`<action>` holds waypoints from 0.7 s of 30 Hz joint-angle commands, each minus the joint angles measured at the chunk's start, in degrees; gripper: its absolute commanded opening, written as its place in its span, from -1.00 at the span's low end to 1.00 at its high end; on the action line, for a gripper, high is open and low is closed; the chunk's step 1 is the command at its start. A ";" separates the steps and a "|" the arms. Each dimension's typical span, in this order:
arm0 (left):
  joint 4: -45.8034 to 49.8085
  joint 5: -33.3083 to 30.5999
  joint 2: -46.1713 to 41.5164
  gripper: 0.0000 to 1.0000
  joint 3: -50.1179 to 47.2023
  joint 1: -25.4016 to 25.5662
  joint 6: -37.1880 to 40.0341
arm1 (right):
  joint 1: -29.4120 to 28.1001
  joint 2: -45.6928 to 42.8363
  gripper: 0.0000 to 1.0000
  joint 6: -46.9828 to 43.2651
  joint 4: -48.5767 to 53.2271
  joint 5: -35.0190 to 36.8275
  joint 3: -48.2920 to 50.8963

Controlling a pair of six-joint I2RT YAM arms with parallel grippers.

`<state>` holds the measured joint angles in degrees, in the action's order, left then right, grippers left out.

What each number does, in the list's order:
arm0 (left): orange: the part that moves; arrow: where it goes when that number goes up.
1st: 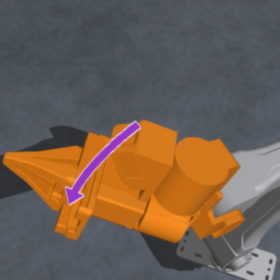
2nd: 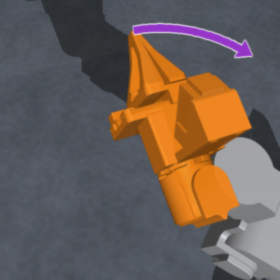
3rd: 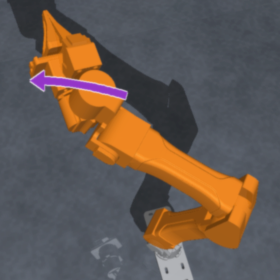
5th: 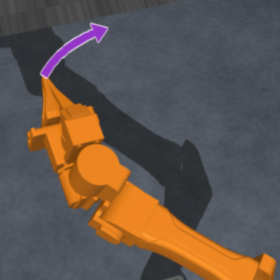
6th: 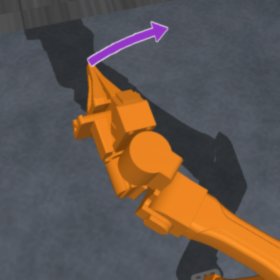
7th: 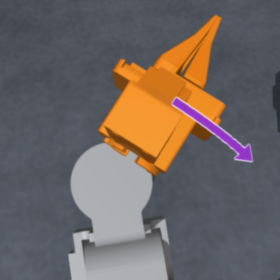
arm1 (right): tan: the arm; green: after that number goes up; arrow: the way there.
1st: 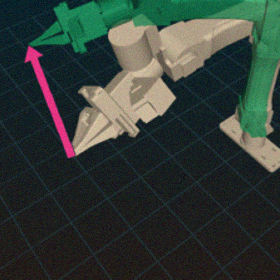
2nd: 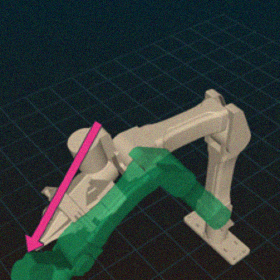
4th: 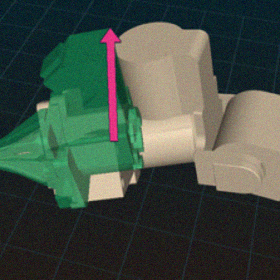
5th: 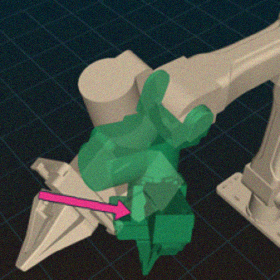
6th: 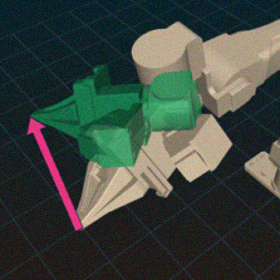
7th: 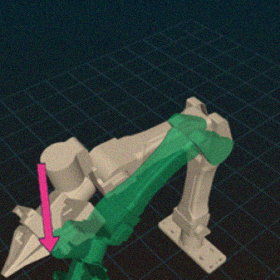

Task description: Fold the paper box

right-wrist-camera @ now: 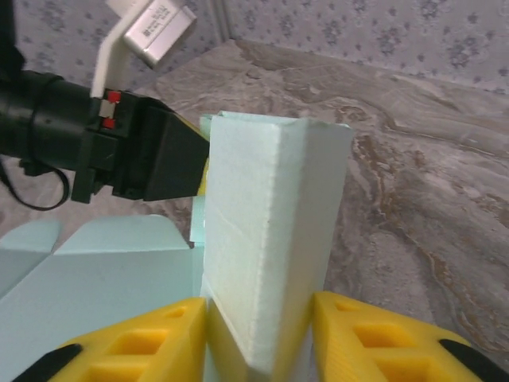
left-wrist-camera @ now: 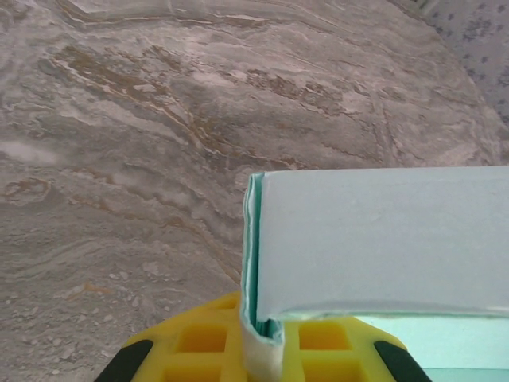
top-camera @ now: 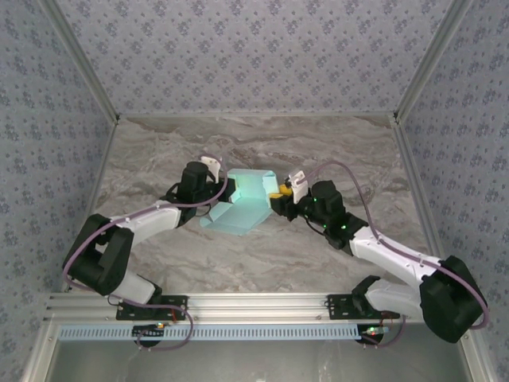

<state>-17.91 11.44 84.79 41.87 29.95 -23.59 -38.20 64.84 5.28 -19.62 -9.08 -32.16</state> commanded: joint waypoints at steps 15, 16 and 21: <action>-0.63 -12.35 -3.01 -1.00 -1.02 4.86 -1.79 | -8.33 14.31 -0.07 -1.67 -2.03 24.82 -8.46; -0.70 -12.54 -3.12 -1.00 -1.05 5.03 -1.88 | -8.57 15.21 -0.08 -0.76 -2.82 26.25 -8.61; -1.75 -15.14 -5.12 -1.00 -2.12 6.29 -2.61 | -9.57 19.86 -0.10 4.90 -2.80 35.97 -10.36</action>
<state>-17.34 -5.50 83.33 40.01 34.22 -25.12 -46.92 82.28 6.15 -21.19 18.96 -40.12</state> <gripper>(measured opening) 0.085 0.451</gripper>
